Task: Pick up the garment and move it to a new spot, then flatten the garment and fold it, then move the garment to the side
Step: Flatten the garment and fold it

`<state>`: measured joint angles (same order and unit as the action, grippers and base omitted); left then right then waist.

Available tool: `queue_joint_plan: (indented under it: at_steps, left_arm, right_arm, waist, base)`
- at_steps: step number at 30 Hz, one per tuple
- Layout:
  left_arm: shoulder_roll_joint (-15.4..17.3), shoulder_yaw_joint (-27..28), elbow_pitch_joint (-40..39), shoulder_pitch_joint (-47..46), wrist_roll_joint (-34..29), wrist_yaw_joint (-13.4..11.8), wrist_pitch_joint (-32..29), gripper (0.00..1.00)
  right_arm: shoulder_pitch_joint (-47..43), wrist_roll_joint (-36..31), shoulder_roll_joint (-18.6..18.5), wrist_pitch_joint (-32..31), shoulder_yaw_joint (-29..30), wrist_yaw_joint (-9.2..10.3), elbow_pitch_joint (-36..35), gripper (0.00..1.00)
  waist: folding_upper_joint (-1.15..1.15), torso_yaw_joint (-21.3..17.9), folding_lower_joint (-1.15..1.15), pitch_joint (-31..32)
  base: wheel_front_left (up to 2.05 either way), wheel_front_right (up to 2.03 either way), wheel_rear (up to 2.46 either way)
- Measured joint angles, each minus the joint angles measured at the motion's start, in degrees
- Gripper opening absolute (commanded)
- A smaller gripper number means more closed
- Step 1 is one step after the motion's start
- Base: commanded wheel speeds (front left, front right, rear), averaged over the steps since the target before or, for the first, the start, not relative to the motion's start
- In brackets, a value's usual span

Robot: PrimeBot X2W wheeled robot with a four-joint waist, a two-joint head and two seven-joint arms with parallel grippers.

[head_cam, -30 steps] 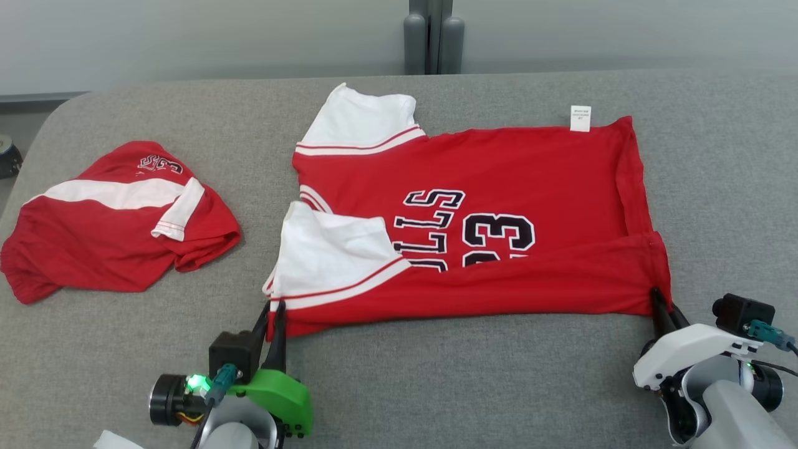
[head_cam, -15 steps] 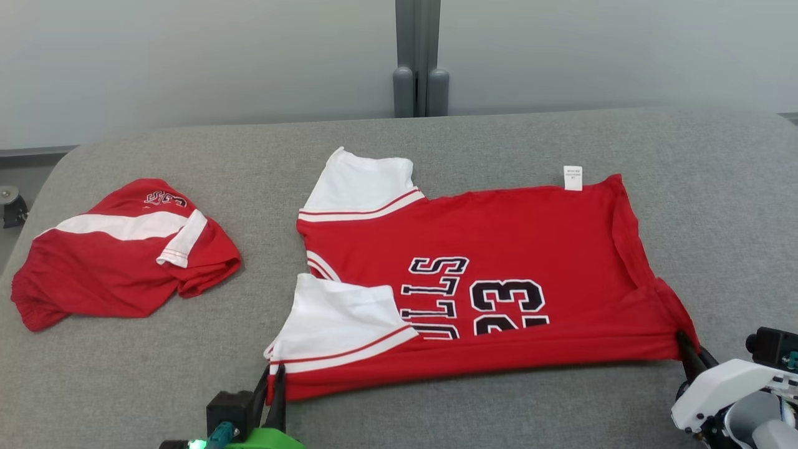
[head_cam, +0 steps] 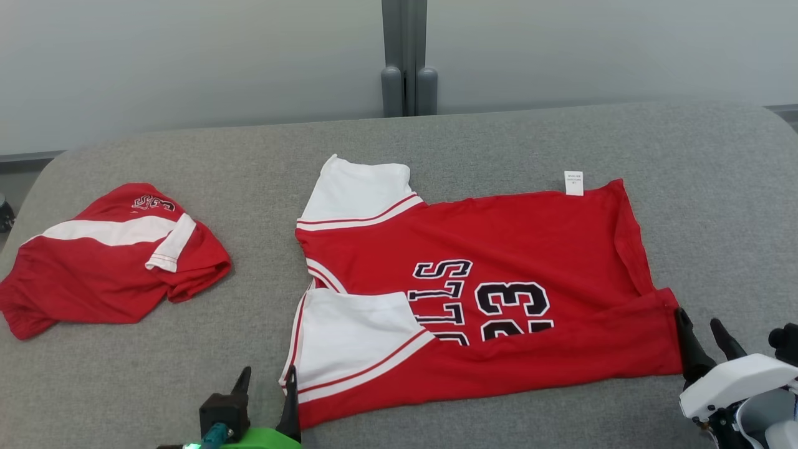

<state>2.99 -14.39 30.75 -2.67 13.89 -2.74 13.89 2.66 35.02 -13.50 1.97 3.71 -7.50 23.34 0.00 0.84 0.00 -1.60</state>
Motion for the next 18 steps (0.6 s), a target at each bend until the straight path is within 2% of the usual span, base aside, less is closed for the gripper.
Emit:
queue_joint_plan:
  at_steps: [7, 12, 18]
  left_arm:
    - [0.09, 3.66, -8.39, -2.89, 0.98, -0.79, 1.01, 1.00]
    - [0.04, 5.78, -16.13, -6.47, 0.76, -0.36, 1.14, 1.00]
    - [0.54, 5.17, -14.33, -14.72, -0.08, 1.85, 0.66, 1.00]
  right_arm:
    - [0.32, -2.33, -0.53, 4.49, -2.34, 0.01, -8.68, 1.00]
    - [1.80, -4.60, -0.64, 6.13, -4.63, 0.01, -11.56, 1.00]
    - [6.83, -6.83, -0.20, 6.11, -7.26, 0.01, -13.48, 1.00]
  waist:
    - [0.00, -0.84, 0.00, -0.95]
    - [0.00, -1.70, 0.00, -2.42]
    - [0.00, -3.07, 0.00, -5.64]
  base:
    - [0.00, 0.00, 0.00]
    - [0.00, 0.00, 0.00]
    - [0.00, 0.00, 0.00]
